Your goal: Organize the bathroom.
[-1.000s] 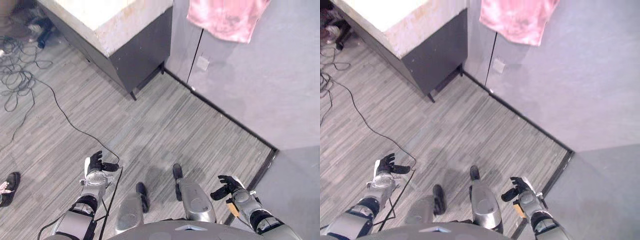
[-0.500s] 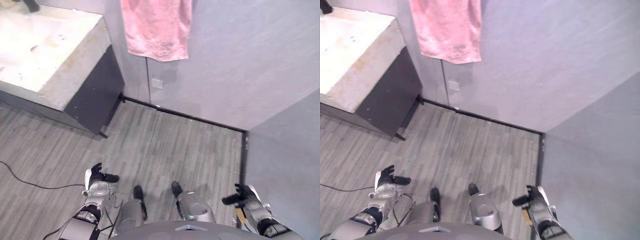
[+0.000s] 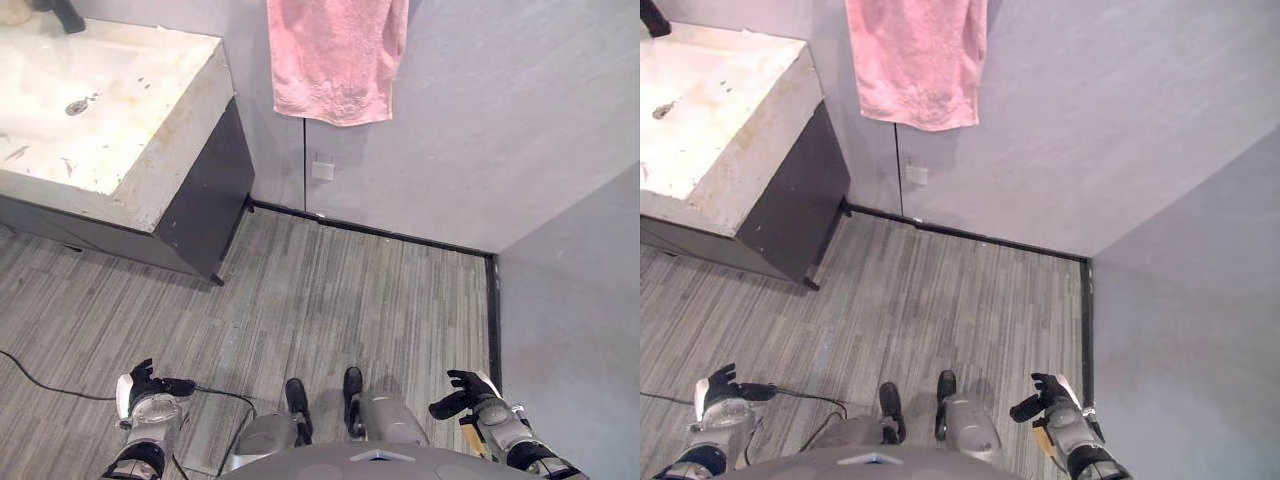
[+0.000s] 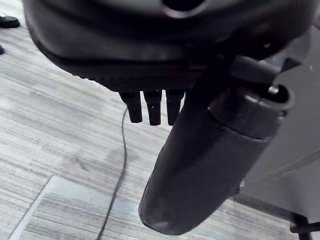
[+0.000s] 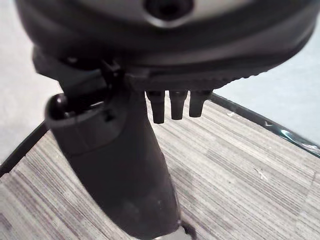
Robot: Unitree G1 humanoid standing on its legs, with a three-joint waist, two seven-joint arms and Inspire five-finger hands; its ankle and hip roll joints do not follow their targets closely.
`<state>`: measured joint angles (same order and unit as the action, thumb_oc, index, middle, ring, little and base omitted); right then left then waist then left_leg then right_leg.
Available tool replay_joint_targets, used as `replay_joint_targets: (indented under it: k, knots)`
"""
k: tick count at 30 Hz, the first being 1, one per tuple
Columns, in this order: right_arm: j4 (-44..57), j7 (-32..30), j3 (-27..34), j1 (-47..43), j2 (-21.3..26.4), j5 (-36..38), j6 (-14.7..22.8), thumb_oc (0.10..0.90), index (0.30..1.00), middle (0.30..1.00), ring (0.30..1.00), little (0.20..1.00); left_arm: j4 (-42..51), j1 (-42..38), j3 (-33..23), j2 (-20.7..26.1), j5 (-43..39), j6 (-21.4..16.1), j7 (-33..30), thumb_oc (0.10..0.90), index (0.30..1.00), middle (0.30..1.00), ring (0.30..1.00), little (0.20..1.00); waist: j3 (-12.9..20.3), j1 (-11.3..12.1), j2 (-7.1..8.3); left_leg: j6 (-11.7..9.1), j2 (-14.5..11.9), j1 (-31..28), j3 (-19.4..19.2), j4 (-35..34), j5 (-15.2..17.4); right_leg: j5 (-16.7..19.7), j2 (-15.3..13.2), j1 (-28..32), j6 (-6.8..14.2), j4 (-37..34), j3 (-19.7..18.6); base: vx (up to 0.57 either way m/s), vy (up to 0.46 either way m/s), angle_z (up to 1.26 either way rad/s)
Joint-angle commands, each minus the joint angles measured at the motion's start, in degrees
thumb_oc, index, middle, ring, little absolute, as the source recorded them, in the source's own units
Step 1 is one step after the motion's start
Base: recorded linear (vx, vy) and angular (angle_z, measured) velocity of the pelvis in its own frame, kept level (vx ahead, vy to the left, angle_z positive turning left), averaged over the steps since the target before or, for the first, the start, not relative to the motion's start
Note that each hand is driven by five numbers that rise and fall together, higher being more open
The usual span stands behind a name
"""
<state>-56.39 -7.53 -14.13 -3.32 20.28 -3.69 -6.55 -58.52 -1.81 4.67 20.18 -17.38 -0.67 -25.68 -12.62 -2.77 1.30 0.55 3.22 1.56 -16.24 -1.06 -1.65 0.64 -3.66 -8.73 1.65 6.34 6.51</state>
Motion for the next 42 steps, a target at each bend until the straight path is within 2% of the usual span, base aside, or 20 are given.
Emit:
replay_joint_targets:
  k: [1, 8, 11, 12, 14, 16, 17, 19, 20, 22, 23, 24, 26, 31, 35, 36, 38, 40, 41, 42]
  knots:
    - [2.3, -1.7, -1.7, -1.9, 3.2, 1.4, -0.1, 0.800, 0.900, 0.900, 0.900, 0.900, 1.0, -3.3, 0.3, 1.9, 1.7, -1.2, -2.1, 0.800, 0.900, 0.900, 0.900, 0.900, -1.3, -1.0, -1.63, 0.7, -3.1, 1.5, 8.2, 6.1, 3.5, 2.3, 0.4, 0.8, 2.0, -1.8, -0.5, -0.03, -0.057, -0.04]
    - [1.1, -1.7, -0.8, -0.7, 3.2, 2.5, 0.2, 0.800, 0.900, 0.900, 0.900, 0.900, -0.9, -2.6, -0.4, 0.9, 2.2, -2.8, -1.7, 0.800, 0.900, 0.900, 0.900, 0.900, -1.1, -1.9, -2.11, 0.3, -3.6, 0.9, 7.8, 7.7, 3.8, 1.8, 1.0, 2.1, 1.1, -2.1, -1.1, 0.00, -0.074, 0.00]
    - [1.0, -1.7, -1.0, -0.6, 3.3, 3.4, -0.2, 0.800, 0.900, 0.900, 0.900, 0.900, -0.9, -1.6, -0.5, 0.6, 1.7, -3.9, -2.0, 0.800, 0.900, 0.900, 0.900, 0.900, -1.4, -1.9, -1.58, -0.3, -3.8, 3.4, 10.5, 16.4, 4.2, 1.2, 0.7, 2.2, -0.2, -1.1, -2.8, -0.01, -0.037, 0.11]
    - [0.8, -1.7, -1.5, -0.9, 3.2, 3.6, -0.6, 0.800, 0.900, 0.900, 0.900, 0.900, -0.7, -1.3, -0.6, 0.6, 1.2, -4.0, -2.4, 0.800, 0.900, 0.900, 0.900, 0.900, -1.8, -1.4, -1.25, -0.6, -4.4, 4.7, 13.6, 20.9, 2.8, 1.0, 0.8, 2.1, -0.9, -0.3, -4.0, 0.00, 0.000, 0.00]
    - [1.4, -1.9, -2.2, -1.3, 3.0, 4.2, -1.1, 0.800, 0.900, 0.900, 0.900, 0.900, 0.1, -0.8, -1.0, 0.5, 0.2, -2.8, -3.4, 0.800, 0.900, 0.900, 0.900, 0.900, -2.0, -0.9, -0.66, -1.2, -7.1, 5.5, 16.5, 22.0, -0.3, 0.7, 0.8, 1.7, -1.2, 0.7, -4.8, 0.01, 0.027, -0.27]
    - [1.7, -2.0, -2.2, -1.6, 2.9, 5.0, -1.4, 0.800, 0.900, 0.900, 0.900, 0.900, 0.4, -0.8, -1.2, 0.4, 0.0, -2.0, -4.0, 0.800, 0.900, 0.900, 0.900, 0.900, -2.0, -0.8, -0.48, -1.3, -9.2, 4.7, 17.1, 20.1, -1.2, 0.5, 0.8, 1.8, -1.3, 0.8, -5.2, 0.03, 0.086, -0.76]
    - [1.3, -2.3, -2.0, -2.2, 2.8, 6.2, -1.2, 0.800, 0.900, 0.900, 0.900, 0.900, 0.2, -0.7, -1.4, 0.1, -1.9, -1.4, -5.0, 0.800, 0.900, 0.900, 0.900, 0.900, -1.6, -0.9, -0.76, -2.3, -13.3, 2.9, 17.8, 14.1, -3.7, -0.2, 0.9, 1.5, -1.3, 1.2, -5.5, 0.04, 0.178, -0.50]
    - [0.0, -3.0, -2.0, -3.0, 2.9, 7.4, -0.5, 0.800, 0.900, 0.900, 0.900, 0.900, -1.7, -1.4, -2.2, -0.4, -6.9, -0.9, -6.5, 0.800, 0.900, 0.900, 0.900, 0.900, -1.3, -1.2, -1.19, -3.4, -16.8, 2.4, 20.3, 10.3, -6.7, -1.0, 0.4, 0.9, -1.2, 1.6, -7.2, 0.01, 0.295, -0.12]
    - [-0.5, -3.6, -2.2, -3.4, 3.0, 8.2, -0.1, 0.800, 0.900, 0.900, 0.900, 0.900, -2.7, -1.8, -2.4, -0.7, -9.0, -0.8, -7.2, 0.800, 0.900, 0.900, 0.900, 0.900, -1.4, -1.2, -1.47, -3.6, -16.8, 2.8, 21.4, 10.2, -6.4, -1.1, -0.3, 0.6, -1.0, 1.9, -8.0, -0.02, 0.319, -0.09]
    - [-0.8, -3.6, -1.8, -3.5, 3.0, 8.0, -0.4, 0.800, 0.900, 0.900, 0.900, 0.900, -4.8, -3.1, -2.6, -1.6, -12.4, -0.4, -7.7, 0.800, 0.900, 0.900, 0.900, 0.900, -1.6, -2.3, -2.30, -4.2, -16.7, 1.3, 18.1, 8.3, -3.8, -1.2, -1.6, -0.2, 0.1, 2.8, -7.2, -0.02, 0.228, -0.20]
    - [-0.8, -3.6, -1.8, -3.5, 3.0, 8.0, -0.4, 0.800, 0.900, 0.900, 0.900, 0.900, -4.8, -3.1, -2.6, -1.6, -12.4, -0.4, -7.7, 0.800, 0.900, 0.900, 0.900, 0.900, -1.6, -2.2, -2.30, -4.2, -16.7, 1.3, 18.0, 8.3, -3.8, -1.2, -1.6, -0.2, 0.1, 2.8, -7.2, 0.00, 0.260, -0.41]
    - [-1.2, -3.9, -1.3, -3.0, 2.6, 7.2, -0.8, 0.800, 0.900, 0.900, 0.900, 0.900, -7.4, -3.9, -3.7, -1.9, -13.1, -0.3, -7.4, 0.800, 0.900, 0.900, 0.900, 0.900, -1.5, -3.4, -2.88, -4.7, -16.7, -0.1, 15.2, 6.8, -2.3, -0.9, -2.9, -0.9, 1.1, 3.5, -6.6, 0.02, 0.232, -0.37]
    - [-2.1, -4.3, -0.8, -1.7, 2.0, 6.7, -0.7, 0.800, 0.900, 0.900, 0.900, 0.900, -9.4, -3.9, -3.9, -1.4, -14.0, -0.6, -7.5, 0.800, 0.900, 0.900, 0.900, 0.900, -1.7, -4.1, -3.02, -4.5, -16.0, -0.9, 13.8, 6.0, -0.5, 0.0, -4.6, -0.3, 2.3, 3.2, -6.9, 0.04, 0.255, 0.21]
    - [-4.7, -4.3, -0.3, -0.8, 1.2, 6.6, -0.7, 0.800, 0.900, 0.900, 0.900, 0.900, -11.8, -3.1, -4.7, -0.1, -13.3, 0.2, -3.4, 0.800, 0.900, 0.900, 0.900, 0.900, -1.3, -4.0, -3.02, -4.2, -15.4, -2.3, 12.6, 4.3, 0.9, 1.2, -6.2, 0.6, 3.8, 1.5, -7.1, 0.02, 0.118, 0.04]
    - [-7.3, -3.0, 0.7, -0.6, 0.7, 8.8, -4.1, 0.800, 0.900, 0.900, 0.900, 0.900, -13.7, -2.7, -1.3, -0.2, -0.7, 5.5, 4.8, 0.800, 0.900, 0.900, 0.900, 0.900, -1.0, -3.9, -2.66, -3.7, -14.7, -1.9, 12.5, 6.0, 2.3, 1.3, -6.9, 1.0, 4.3, 1.4, -7.4, -0.02, 0.156, -0.03]
    - [-8.4, -2.0, 0.9, -0.7, 0.6, 10.5, -6.7, 0.800, 0.900, 0.900, 0.900, 0.900, -14.3, -2.5, 0.9, -0.4, 6.3, 7.2, 7.7, 0.800, 0.900, 0.900, 0.900, 0.900, -1.1, -3.8, -2.50, -3.4, -14.2, -1.4, 12.6, 7.4, 3.0, 1.3, -7.2, 1.1, 4.4, 1.6, -7.7, 0.00, 0.177, 0.03]
    - [-10.7, -1.1, 2.2, -0.7, 0.5, 11.2, -7.5, 0.800, 0.900, 0.900, 0.900, 0.900, -15.0, -2.1, 4.9, -0.8, 11.5, 9.6, 10.5, 0.800, 0.900, 0.900, 0.900, 0.900, -1.3, -3.5, -2.13, -2.5, -12.2, -0.9, 12.9, 10.4, 5.1, 2.0, -8.6, 1.9, 5.3, 1.5, -8.5, 0.02, 0.281, -0.02]
    - [-12.1, -0.1, 2.7, -0.8, 0.3, 10.4, -7.8, 0.800, 0.900, 0.900, 0.900, 0.900, -15.6, -2.0, 6.5, -1.4, 11.1, 10.7, 11.3, 0.800, 0.900, 0.900, 0.900, 0.900, -1.4, -3.3, -1.90, -1.5, -10.7, -1.1, 12.8, 11.0, 6.3, 3.4, -10.0, 1.9, 6.4, 1.2, -9.1, 0.05, 0.246, -0.10]
    - [-12.5, 0.5, 3.1, -0.7, -0.1, 8.6, -7.7, 0.800, 0.900, 0.900, 0.900, 0.900, -15.7, -2.0, 6.7, -1.6, 10.3, 11.4, 11.1, 0.800, 0.900, 0.900, 0.900, 0.900, -1.4, -2.8, -1.52, -1.1, -9.7, -1.4, 12.5, 10.9, 7.0, 5.8, -11.8, 1.6, 7.1, 0.2, -8.7, 0.04, 0.215, -0.13]
    - [-12.6, 0.9, 2.8, -0.8, -0.7, 6.4, -7.8, 0.800, 0.900, 0.900, 0.900, 0.900, -15.6, -1.7, 6.3, -1.7, 9.8, 11.8, 11.1, 0.800, 0.900, 0.900, 0.900, 0.900, -1.8, -2.0, -0.92, -0.8, -8.7, -2.4, 11.1, 10.3, 7.7, 8.5, -13.7, 0.8, 7.9, -0.7, -6.3, 0.01, 0.167, -0.22]
